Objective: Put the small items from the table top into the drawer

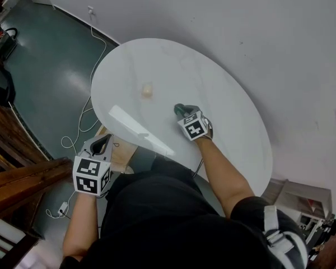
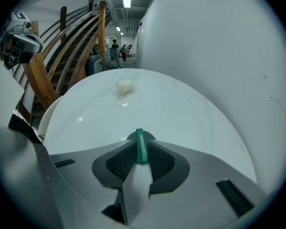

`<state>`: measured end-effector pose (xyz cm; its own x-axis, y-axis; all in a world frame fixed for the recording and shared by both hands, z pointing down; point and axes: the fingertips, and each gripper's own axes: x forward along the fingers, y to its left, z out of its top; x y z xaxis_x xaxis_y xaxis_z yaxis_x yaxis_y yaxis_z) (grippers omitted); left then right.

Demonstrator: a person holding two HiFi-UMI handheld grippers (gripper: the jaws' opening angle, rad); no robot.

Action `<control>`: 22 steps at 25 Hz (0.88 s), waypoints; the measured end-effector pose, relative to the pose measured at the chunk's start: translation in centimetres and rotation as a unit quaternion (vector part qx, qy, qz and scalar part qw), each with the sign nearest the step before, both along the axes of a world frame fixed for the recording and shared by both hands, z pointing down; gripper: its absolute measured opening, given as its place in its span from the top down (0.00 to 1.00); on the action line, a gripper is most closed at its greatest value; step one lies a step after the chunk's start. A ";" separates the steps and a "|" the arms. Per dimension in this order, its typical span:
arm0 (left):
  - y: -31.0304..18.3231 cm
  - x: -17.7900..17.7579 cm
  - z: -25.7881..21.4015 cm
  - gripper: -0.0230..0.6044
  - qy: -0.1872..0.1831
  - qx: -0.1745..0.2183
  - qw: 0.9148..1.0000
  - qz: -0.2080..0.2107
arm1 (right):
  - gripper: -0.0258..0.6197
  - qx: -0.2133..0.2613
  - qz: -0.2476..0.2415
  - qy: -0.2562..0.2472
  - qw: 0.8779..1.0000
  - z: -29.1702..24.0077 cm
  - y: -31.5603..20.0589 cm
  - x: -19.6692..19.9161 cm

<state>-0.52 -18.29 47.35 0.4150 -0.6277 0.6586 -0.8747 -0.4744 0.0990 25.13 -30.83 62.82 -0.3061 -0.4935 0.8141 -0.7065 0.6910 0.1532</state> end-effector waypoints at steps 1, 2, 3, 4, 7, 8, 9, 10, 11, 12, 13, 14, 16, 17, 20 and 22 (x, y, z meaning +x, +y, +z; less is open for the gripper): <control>0.1 -0.2 0.0 0.94 0.000 -0.001 1.000 -0.003 | 0.87 -0.001 0.000 0.000 1.000 0.1 0.0 0.0; 0.2 -0.4 0.0 0.94 0.001 -0.001 1.000 -0.006 | 0.87 -0.002 0.002 -0.001 1.000 0.1 0.0 0.0; 0.3 -0.6 0.0 0.94 0.002 -0.001 1.000 -0.009 | 0.87 -0.005 0.006 -0.006 1.000 0.1 0.0 0.0; 0.3 -0.7 0.0 0.94 0.003 -0.001 1.000 -0.012 | 0.87 -0.009 0.013 -0.014 1.000 0.2 0.0 0.0; 0.4 -1.1 -0.2 0.94 0.005 0.002 1.000 -0.017 | 0.88 -0.035 0.057 -0.061 0.996 0.4 -0.2 0.4; 0.4 -1.2 -0.2 0.94 0.004 0.002 1.000 -0.017 | 0.88 -0.043 0.072 -0.079 0.993 0.4 -0.3 0.5; 0.5 -1.2 -0.3 0.94 0.004 0.003 1.000 -0.017 | 0.89 -0.049 0.085 -0.093 0.991 0.3 -0.4 0.6; 0.6 -1.2 -0.2 0.94 0.003 0.003 1.000 -0.015 | 0.91 -0.053 0.094 -0.100 0.989 0.3 -0.5 0.8; 0.7 -1.2 -0.2 0.94 0.002 0.003 1.000 -0.014 | 0.95 -0.053 0.099 -0.103 0.988 0.3 -0.5 1.0; 0.8 -1.2 -0.1 0.94 0.001 0.002 1.000 -0.012 | 0.95 -0.052 0.100 -0.103 0.988 0.2 -0.4 1.1; 0.9 -1.2 -0.1 0.94 0.001 0.002 1.000 -0.011 | 0.95 -0.050 0.102 -0.103 0.988 0.1 -0.4 1.1; 1.0 -1.3 -0.2 0.94 0.001 0.002 1.000 -0.010 | 0.95 -0.048 0.105 -0.103 0.988 -0.1 -0.2 1.1; 1.2 -1.7 -0.2 0.94 0.001 0.003 1.000 -0.010 | 0.95 -0.043 0.108 -0.103 0.988 -0.6 0.2 0.9; 1.3 -1.8 -0.2 0.94 0.002 0.003 1.000 -0.010 | 0.95 -0.038 0.105 -0.104 0.988 -0.9 0.4 0.7; 1.7 -2.0 -0.2 0.94 0.005 0.004 1.000 -0.008 | 0.95 -0.026 0.097 -0.108 0.989 -1.7 1.1 0.2; 1.9 -2.0 -0.3 0.94 0.008 0.005 1.000 -0.008 | 0.95 -0.019 0.095 -0.113 0.989 -2.3 1.5 -0.2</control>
